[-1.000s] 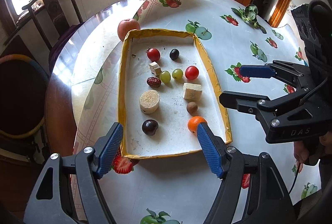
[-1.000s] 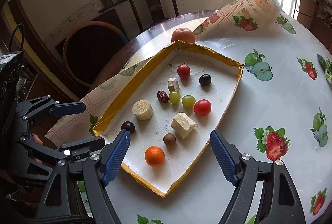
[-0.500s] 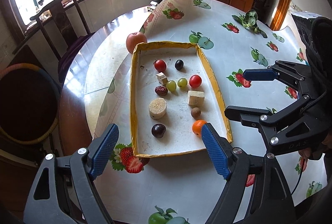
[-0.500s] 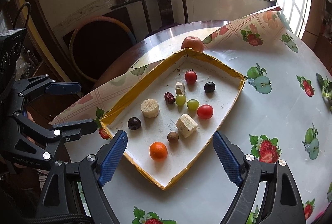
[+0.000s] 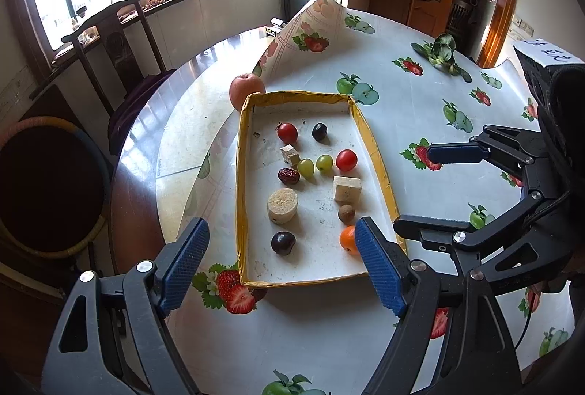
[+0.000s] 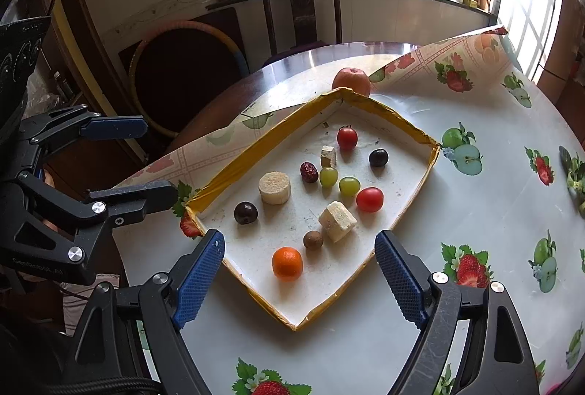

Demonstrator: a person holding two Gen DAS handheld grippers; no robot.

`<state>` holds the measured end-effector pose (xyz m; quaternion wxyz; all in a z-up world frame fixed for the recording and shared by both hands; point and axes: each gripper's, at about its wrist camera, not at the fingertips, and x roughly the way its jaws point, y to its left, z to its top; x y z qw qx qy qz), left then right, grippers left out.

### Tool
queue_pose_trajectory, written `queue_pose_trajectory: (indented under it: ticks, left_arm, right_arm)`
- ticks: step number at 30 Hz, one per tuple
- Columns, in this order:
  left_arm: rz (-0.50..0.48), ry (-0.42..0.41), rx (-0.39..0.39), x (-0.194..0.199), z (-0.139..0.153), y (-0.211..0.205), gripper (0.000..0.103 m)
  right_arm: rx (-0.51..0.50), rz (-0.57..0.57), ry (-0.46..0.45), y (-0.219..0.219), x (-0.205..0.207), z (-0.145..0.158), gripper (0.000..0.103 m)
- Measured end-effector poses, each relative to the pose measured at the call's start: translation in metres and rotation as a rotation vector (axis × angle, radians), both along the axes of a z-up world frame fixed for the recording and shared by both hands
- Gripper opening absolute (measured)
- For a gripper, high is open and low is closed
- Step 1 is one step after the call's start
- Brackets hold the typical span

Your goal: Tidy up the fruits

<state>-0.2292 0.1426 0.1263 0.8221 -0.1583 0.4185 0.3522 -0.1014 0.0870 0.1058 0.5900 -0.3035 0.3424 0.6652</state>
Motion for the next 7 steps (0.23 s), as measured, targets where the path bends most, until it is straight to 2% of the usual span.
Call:
queue_pose_trajectory:
  ticks: [7]
  left_arm:
    - [-0.049,0.008,-0.035,0.015,-0.004,-0.01,0.082]
  right_arm:
    - [0.003,-0.056,0.022,-0.016,0.008,-0.007,0.086]
